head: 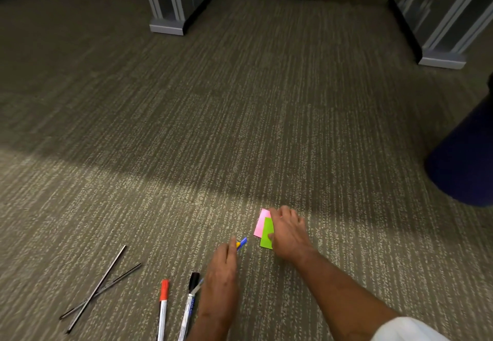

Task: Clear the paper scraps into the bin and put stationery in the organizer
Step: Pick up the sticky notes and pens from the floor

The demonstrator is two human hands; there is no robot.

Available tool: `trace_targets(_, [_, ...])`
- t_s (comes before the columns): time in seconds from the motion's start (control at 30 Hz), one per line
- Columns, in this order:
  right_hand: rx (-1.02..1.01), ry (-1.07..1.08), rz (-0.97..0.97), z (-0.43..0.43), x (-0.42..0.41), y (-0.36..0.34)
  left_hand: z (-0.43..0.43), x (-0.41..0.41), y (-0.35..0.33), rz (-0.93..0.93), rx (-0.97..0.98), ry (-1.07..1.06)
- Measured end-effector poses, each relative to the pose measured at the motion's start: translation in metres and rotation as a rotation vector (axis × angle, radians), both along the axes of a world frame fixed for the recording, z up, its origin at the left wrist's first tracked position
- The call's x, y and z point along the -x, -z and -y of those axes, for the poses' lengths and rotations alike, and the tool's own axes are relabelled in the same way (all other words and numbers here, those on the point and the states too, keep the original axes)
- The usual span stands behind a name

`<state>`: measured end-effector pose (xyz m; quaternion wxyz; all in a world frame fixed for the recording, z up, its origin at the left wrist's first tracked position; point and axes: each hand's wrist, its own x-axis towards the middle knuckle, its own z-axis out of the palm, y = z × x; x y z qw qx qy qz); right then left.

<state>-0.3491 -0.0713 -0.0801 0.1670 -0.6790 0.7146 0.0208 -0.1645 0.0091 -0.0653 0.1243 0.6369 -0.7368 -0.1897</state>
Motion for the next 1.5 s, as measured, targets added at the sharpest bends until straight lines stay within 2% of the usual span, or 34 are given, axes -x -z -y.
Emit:
trace_targets(0.23, [-0.147,0.088,0.023,0.013,0.004,-0.007,0.012,-0.002,-0.014,0.019,0.082,0.052])
trace_targets(0.57, [-0.183,0.214,0.051,-0.002,0.003,-0.020,0.007,0.000,-0.014,-0.003,0.065,0.032])
trace_targets(0.83, [-0.023,0.389,0.250,-0.040,-0.003,-0.019,0.004,0.013,-0.022,0.065,0.126,-0.012])
trace_targets(1.07, [0.123,0.566,0.622,-0.070,-0.002,-0.049,-0.012,0.022,-0.036,-0.097,0.118,-0.001])
trace_targets(1.23, [0.181,0.780,0.982,-0.102,-0.026,-0.132,-0.027,0.024,-0.123,-0.240,0.241,0.077])
trace_targets(1.33, [0.266,0.878,1.174,-0.110,-0.038,-0.211,-0.034,0.028,-0.198,-0.411,0.204,0.021])
trace_targets(1.4, [0.337,0.909,1.237,-0.114,-0.042,-0.275,-0.036,0.029,-0.257,-0.559,0.132,-0.076])
trace_targets(1.5, [0.445,0.908,1.189,-0.125,-0.043,-0.370,-0.039,0.030,-0.355,-0.691,0.086,-0.102])
